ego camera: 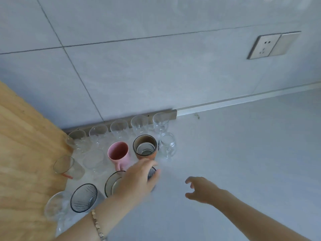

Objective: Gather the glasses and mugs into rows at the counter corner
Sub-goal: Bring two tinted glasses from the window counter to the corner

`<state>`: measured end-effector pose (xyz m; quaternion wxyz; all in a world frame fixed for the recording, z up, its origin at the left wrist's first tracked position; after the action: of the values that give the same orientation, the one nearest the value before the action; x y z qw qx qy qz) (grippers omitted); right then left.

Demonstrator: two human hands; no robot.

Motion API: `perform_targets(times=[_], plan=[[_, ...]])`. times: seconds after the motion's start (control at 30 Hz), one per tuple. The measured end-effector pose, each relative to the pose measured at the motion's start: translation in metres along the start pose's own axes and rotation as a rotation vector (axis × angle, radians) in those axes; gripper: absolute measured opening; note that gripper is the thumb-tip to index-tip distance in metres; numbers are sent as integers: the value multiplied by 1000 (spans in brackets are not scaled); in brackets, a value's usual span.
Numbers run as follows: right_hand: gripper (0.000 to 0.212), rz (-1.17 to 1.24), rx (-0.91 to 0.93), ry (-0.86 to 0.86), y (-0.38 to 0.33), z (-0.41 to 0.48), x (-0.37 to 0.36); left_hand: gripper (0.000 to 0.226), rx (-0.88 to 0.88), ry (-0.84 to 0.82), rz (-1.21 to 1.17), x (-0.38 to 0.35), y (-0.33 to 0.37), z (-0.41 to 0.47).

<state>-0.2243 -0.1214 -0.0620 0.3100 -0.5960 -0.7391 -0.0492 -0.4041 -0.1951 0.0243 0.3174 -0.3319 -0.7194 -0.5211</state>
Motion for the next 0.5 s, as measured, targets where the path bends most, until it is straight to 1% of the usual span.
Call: perform_targets(times=[0.1, 0.13, 0.2, 0.3, 0.43, 0.5], plan=[[48, 88, -87, -4, 70, -23, 9, 28, 33, -309, 8, -33, 60, 38], [48, 123, -118, 6, 97, -33, 11, 28, 20, -371, 30, -48, 84, 50], [48, 174, -174, 41, 156, -56, 14, 29, -31, -446, 98, -82, 136, 72], [49, 189, -249, 72, 252, -103, 14, 27, -136, -536, 187, -143, 229, 92], [50, 215, -349, 131, 382, -193, 12, 25, -244, -642, 253, -228, 361, 96], [49, 241, -405, 162, 443, -236, 5, 20, -306, -678, 288, -267, 423, 94]])
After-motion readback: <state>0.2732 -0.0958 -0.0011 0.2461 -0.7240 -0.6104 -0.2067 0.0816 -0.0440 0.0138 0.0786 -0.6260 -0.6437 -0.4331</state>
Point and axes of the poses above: each hand's wrist, its own z-axis towards the middle knuckle, its own x-axis out of the back of the hand, y = z × x, the point moved 5 cm from there along z, towards the middle knuckle, and after that the axes turned 11 degrees about -y, right-handed, at the moved point
